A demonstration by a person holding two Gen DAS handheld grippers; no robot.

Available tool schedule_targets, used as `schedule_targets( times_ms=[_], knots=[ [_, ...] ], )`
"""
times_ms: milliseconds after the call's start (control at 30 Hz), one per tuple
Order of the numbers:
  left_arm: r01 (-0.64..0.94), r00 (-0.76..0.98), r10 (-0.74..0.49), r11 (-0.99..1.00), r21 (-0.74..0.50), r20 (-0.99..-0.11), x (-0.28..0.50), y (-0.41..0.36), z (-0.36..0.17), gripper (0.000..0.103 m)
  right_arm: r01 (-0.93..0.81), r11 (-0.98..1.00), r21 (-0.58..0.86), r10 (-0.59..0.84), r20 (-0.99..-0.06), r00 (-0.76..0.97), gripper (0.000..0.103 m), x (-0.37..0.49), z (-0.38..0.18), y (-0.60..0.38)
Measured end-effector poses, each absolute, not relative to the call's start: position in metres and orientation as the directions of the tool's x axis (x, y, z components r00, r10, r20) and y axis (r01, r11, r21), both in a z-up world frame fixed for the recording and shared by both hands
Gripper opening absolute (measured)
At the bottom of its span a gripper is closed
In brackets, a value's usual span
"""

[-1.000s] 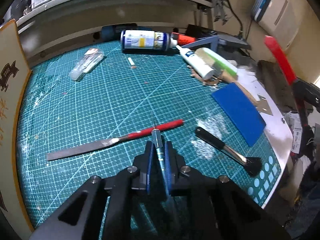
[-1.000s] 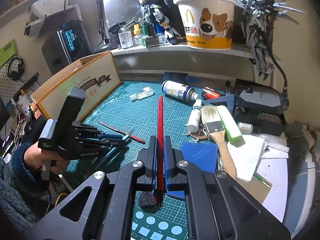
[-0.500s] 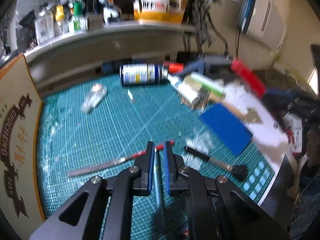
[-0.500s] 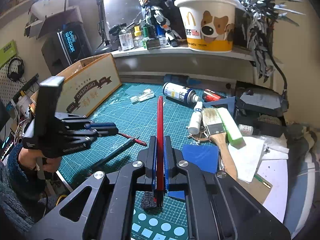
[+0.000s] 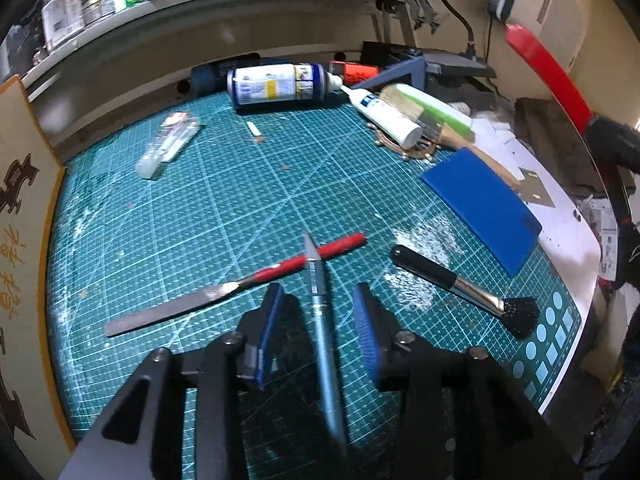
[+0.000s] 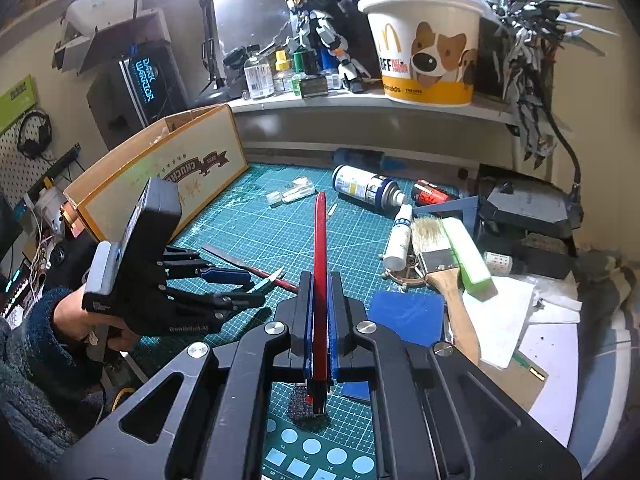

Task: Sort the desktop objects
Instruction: 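Lift the hobby knife with the left gripper and turn toward the cardboard box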

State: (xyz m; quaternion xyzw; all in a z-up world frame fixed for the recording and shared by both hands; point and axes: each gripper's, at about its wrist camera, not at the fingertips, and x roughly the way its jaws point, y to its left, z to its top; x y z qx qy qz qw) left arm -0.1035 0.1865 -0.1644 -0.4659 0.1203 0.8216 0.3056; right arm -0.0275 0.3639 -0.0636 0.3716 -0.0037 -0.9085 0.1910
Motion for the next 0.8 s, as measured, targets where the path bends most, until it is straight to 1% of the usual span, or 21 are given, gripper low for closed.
schedule_targets(
  times_ms=[100, 133, 167, 200, 267, 333, 533, 800],
  knots=[
    [-0.613, -0.400, 0.401, -0.785, -0.085, -0.824, -0.102, 0.191, -0.167, 0.042, 0.344, -0.926, 0.154, -0.353, -0.673, -0.650, 0.006, -0.028, -0.064, 0.365],
    [-0.606, -0.406, 0.407, -0.790, -0.092, -0.818, -0.103, 0.190, -0.168, 0.039, 0.344, -0.926, 0.154, -0.353, -0.673, -0.650, 0.006, -0.028, -0.064, 0.366],
    [-0.600, -0.410, 0.411, -0.794, -0.098, -0.814, -0.104, 0.190, -0.168, 0.017, 0.343, -0.926, 0.156, -0.354, -0.673, -0.650, 0.006, -0.028, -0.065, 0.366],
    [-0.597, -0.408, 0.417, -0.795, -0.108, -0.812, -0.104, 0.190, -0.167, 0.009, 0.343, -0.926, 0.156, -0.354, -0.673, -0.650, 0.006, -0.028, -0.065, 0.367],
    [-0.597, -0.407, 0.437, -0.792, -0.128, -0.802, -0.102, 0.189, -0.165, 0.009, 0.341, -0.927, 0.157, -0.353, -0.673, -0.650, 0.006, -0.029, -0.065, 0.367],
    [-0.600, -0.433, 0.434, -0.793, -0.107, -0.790, -0.098, 0.190, -0.159, 0.009, 0.340, -0.927, 0.158, -0.353, -0.672, -0.651, 0.006, -0.029, -0.065, 0.368],
    [-0.599, -0.490, 0.458, -0.795, -0.095, -0.742, -0.089, 0.185, -0.130, 0.009, 0.340, -0.927, 0.157, -0.354, -0.666, -0.656, 0.006, -0.028, -0.063, 0.365],
    [-0.597, -0.580, 0.516, -0.795, -0.102, -0.631, -0.071, 0.162, -0.081, 0.009, 0.347, -0.928, 0.138, -0.348, -0.655, -0.671, 0.006, -0.024, -0.054, 0.350]
  ],
)
